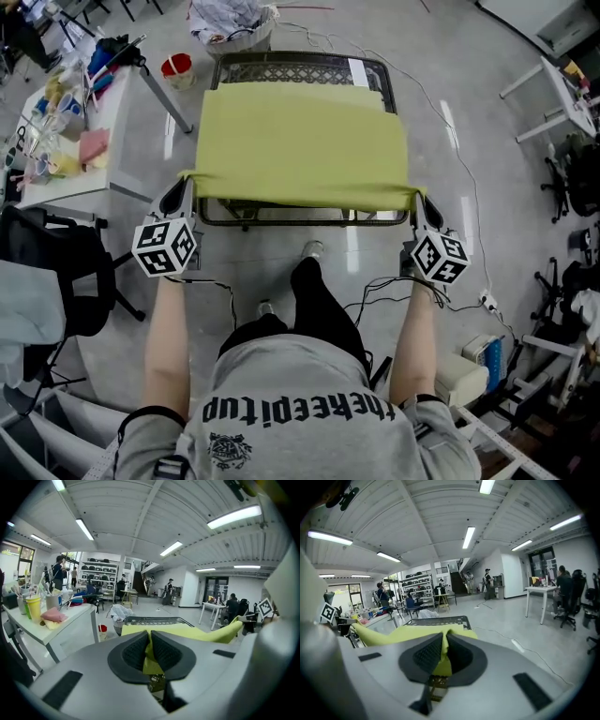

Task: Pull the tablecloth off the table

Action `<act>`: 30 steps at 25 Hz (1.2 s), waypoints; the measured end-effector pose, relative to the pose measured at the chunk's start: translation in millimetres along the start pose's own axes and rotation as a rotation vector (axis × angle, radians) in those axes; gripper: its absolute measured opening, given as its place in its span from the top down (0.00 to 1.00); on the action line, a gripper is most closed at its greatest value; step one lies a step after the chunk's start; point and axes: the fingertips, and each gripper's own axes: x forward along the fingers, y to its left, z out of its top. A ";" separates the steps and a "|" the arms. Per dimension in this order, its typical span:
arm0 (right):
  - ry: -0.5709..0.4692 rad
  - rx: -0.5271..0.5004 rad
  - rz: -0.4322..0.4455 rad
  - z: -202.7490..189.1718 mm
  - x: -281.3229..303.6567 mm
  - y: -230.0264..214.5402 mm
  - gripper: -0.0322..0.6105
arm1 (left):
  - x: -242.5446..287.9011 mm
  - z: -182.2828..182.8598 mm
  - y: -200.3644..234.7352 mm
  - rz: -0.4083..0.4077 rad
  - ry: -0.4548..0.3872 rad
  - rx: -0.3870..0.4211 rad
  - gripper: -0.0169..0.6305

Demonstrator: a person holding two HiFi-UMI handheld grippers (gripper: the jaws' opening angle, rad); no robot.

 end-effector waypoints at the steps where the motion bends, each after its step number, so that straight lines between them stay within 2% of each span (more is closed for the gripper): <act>1: 0.001 -0.008 0.011 6.6 12.1 -2.8 0.91 | 8.4 5.0 0.7 0.015 -0.001 -0.002 0.93; 8: 0.004 -0.044 0.104 52.1 88.6 -23.3 0.91 | 61.7 38.8 2.8 0.120 0.001 0.013 0.93; 16: 0.015 -0.081 0.182 78.8 150.5 -27.7 0.91 | 99.3 57.8 14.0 0.212 0.022 0.027 0.93; 23: 0.022 -0.073 0.163 80.8 177.8 -27.7 0.91 | 131.4 64.5 27.3 0.215 0.042 0.034 0.93; 30: 0.024 -0.061 0.108 91.6 204.2 -27.3 0.91 | 170.7 76.2 43.0 0.173 0.031 0.019 0.93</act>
